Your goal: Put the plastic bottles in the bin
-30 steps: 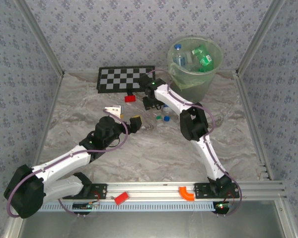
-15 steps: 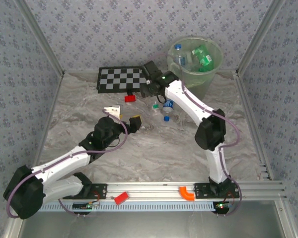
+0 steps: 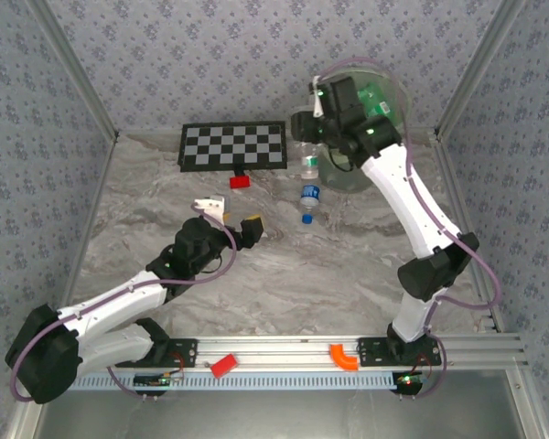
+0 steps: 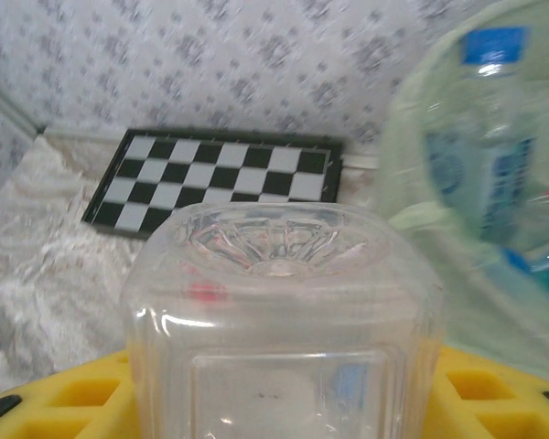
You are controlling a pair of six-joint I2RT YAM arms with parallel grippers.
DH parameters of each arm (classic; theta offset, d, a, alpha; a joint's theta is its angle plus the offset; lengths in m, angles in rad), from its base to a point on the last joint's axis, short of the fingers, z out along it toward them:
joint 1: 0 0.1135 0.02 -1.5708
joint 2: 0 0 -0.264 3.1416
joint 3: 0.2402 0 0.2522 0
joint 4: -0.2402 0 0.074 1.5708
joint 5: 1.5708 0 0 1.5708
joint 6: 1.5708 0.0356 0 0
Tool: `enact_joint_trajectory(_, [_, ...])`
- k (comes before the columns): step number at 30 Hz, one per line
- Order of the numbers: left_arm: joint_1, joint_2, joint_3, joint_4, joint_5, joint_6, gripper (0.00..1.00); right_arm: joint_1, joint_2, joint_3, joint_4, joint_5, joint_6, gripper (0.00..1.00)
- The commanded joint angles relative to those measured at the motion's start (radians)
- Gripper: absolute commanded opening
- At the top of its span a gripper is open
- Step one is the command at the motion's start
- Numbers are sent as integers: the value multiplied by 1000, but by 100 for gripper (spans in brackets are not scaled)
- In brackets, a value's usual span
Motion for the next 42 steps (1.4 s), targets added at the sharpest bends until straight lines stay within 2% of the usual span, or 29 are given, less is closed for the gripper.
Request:
enact_joint_trajectory(1, [-16, -6, 37, 31, 31, 23, 100, -52, -38, 26, 33, -41, 25, 55])
enact_joint_trajectory(9, [-33, 24, 127, -30, 28, 2, 100, -203, -13, 110, 35, -100, 53, 54])
enact_joint_trajectory(18, [-42, 25, 220, -121, 22, 2, 100, -330, 56, 161, 140, -49, -26, 53])
enact_joint_trajectory(23, [-42, 46, 257, -149, 20, 5, 100, -345, 128, 186, 255, -21, -106, 53])
enact_joint_trajectory(29, [-42, 64, 279, -167, 27, 2, 100, -346, 253, 284, 265, 18, -193, 53])
enact_joint_trajectory(42, [-42, 71, 277, -183, 21, -10, 100, -350, 432, 366, 146, -42, -221, 55])
